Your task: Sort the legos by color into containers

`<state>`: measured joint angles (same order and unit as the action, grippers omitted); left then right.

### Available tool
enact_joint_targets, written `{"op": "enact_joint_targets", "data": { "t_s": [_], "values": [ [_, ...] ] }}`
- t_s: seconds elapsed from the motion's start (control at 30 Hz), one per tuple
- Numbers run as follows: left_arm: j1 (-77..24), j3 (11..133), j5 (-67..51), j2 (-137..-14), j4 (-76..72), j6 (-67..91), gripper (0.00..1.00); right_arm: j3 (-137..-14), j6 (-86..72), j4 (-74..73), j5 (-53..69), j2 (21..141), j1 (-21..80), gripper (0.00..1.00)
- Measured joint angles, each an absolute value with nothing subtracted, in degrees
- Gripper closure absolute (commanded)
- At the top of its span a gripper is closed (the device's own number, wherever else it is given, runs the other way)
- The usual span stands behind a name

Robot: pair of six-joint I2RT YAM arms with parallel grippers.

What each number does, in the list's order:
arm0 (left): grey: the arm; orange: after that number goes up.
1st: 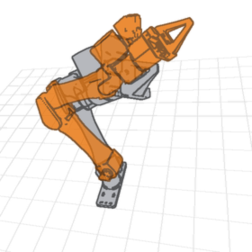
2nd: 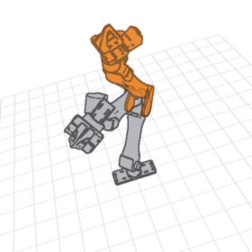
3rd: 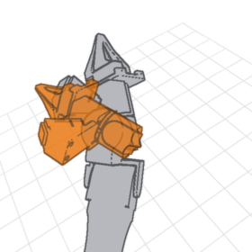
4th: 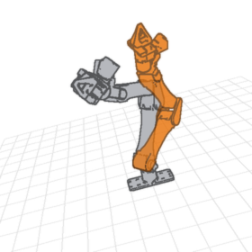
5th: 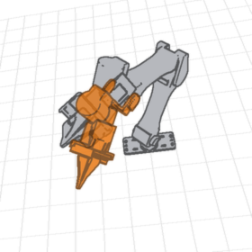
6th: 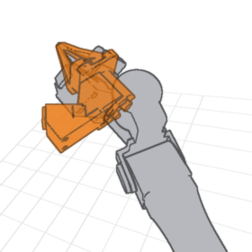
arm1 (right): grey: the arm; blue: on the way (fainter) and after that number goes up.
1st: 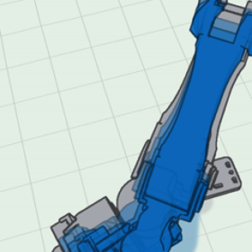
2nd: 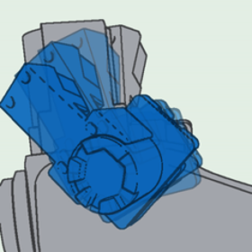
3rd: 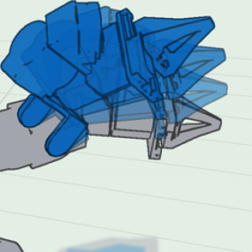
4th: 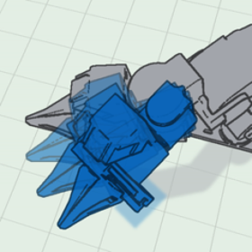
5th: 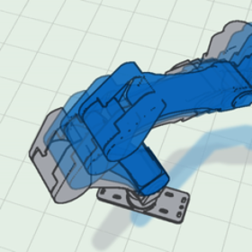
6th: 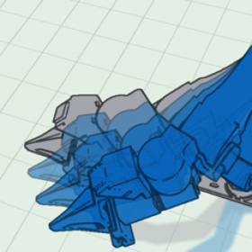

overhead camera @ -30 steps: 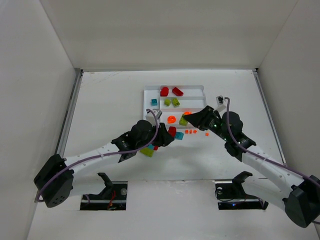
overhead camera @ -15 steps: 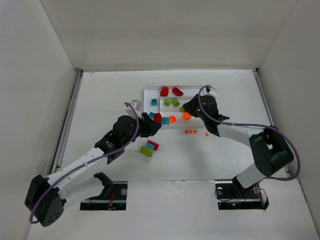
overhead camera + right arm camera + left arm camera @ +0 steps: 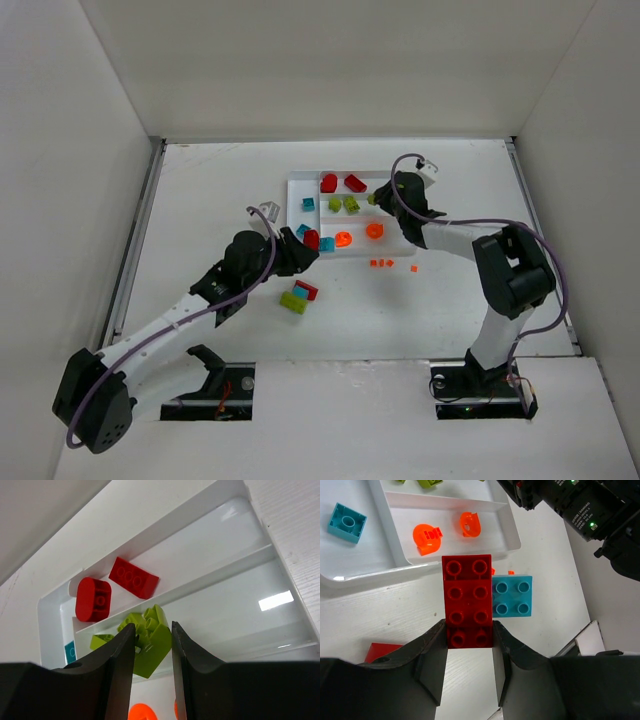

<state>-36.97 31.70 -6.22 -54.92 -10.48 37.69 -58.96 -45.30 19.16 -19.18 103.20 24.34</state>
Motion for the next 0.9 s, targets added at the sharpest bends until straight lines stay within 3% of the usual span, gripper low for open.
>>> {"op": "enact_joint_targets", "data": {
  "t_s": [0.17,0.43,0.57,0.73,0.9],
  "values": [
    [-36.6,31.5,-7.1,-55.7,-11.0,38.2,0.86,-59.1,-45.3,18.6,-20.8,103.2,24.4,0.50],
    [-36.8,31.5,-7.5,-56.3,-11.7,39.2,0.86,-56.3,-45.0,18.5,-20.9,100.1,24.6,0.46],
    [-36.9,31.5,-7.6,-57.0,-12.4,40.4,0.86,-49.0,-42.8,18.7,-19.8,90.7,27.1,0.44],
    [-36.6,31.5,-8.6,-58.8,-13.4,42.3,0.86,-37.6,-40.6,21.9,-12.5,72.1,35.8,0.23],
    [-36.5,31.5,-8.8,-60.6,-14.2,44.4,0.86,-29.6,-40.7,27.4,-5.5,59.8,40.4,0.20]
  ]
}}
